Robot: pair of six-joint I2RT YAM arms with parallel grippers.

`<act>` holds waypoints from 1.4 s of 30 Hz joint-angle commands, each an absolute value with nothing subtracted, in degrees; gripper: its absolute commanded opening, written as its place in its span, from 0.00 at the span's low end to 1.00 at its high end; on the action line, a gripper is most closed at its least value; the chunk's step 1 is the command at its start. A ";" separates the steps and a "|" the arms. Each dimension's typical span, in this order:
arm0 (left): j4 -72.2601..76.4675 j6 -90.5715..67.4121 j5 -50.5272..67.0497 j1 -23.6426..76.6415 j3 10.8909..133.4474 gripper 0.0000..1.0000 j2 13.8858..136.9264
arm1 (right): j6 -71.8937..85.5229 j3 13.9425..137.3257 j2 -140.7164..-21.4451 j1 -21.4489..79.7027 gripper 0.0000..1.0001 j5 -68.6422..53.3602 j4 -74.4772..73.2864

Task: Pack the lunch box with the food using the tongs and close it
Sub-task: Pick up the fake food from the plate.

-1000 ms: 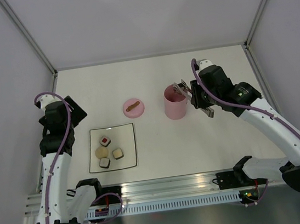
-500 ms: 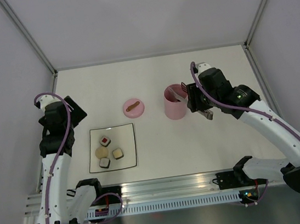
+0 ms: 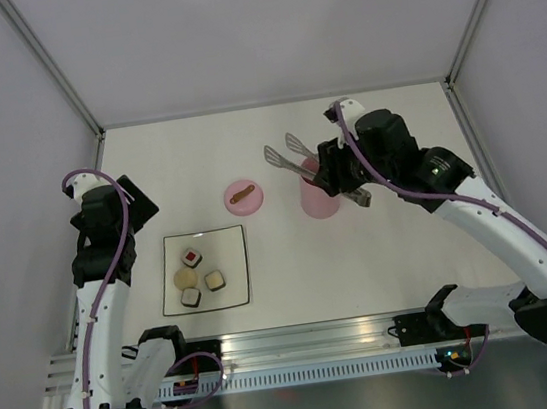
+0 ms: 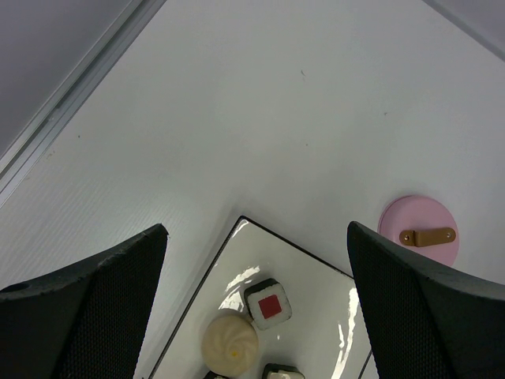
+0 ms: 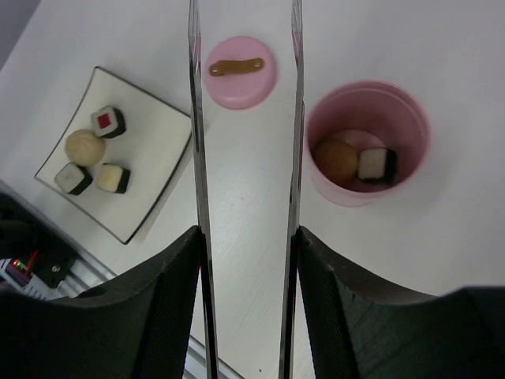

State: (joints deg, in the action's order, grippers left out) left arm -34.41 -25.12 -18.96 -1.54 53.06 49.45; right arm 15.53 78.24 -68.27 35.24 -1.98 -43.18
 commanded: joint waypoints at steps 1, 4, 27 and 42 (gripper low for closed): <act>-33.84 -25.31 -18.54 -1.85 53.09 1.00 49.13 | 11.17 81.74 -72.58 42.85 0.57 -5.54 -37.71; -33.92 -25.23 -18.72 -2.02 53.17 1.00 49.13 | 8.79 80.86 -75.05 48.59 0.57 -5.80 -35.69; -33.84 -25.40 -17.49 -2.37 52.91 1.00 48.08 | 0.53 61.00 -82.52 65.65 0.56 -7.91 -13.45; -34.01 -25.22 -17.84 -2.37 52.91 1.00 49.31 | -4.92 59.94 -88.06 65.74 0.56 -7.12 -11.51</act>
